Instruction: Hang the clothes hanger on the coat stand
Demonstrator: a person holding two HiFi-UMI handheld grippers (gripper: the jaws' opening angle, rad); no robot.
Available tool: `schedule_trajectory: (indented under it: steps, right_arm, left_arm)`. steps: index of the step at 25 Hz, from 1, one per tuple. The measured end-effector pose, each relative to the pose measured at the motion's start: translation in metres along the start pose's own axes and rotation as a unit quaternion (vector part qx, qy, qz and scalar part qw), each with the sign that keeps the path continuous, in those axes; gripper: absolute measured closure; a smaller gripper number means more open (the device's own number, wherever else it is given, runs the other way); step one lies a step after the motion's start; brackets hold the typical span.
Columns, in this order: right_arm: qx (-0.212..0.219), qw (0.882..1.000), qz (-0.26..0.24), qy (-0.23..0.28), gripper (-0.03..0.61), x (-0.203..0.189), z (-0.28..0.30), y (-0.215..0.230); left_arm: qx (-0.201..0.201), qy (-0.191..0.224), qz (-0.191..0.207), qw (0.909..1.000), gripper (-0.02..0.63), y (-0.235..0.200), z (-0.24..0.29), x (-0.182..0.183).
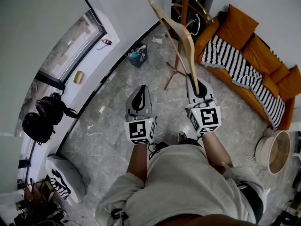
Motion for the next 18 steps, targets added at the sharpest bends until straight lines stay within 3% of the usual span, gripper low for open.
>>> schedule_trajectory:
  steps: [12,18]
  right_arm:
    - [0.0,1.0,-0.004,-0.025,0.56,-0.017,-0.002,-0.045]
    - [0.0,0.999,-0.003,-0.032,0.56,-0.032,0.014,-0.081]
  left_arm:
    - [-0.009,-0.013,-0.042,0.999,0.604,-0.031,-0.049,-0.029]
    - [0.022,-0.044,-0.051,0.9975,0.604,-0.083,-0.089,-0.053]
Point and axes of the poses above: the fingertips, and each gripper's own axes: z forward along the fingers, y to its right, x out of its top, the point moved 5 cm from there along -z, backward along the fingers, and after that the axes turned 5 degrees about z, right-handed, at the moved point
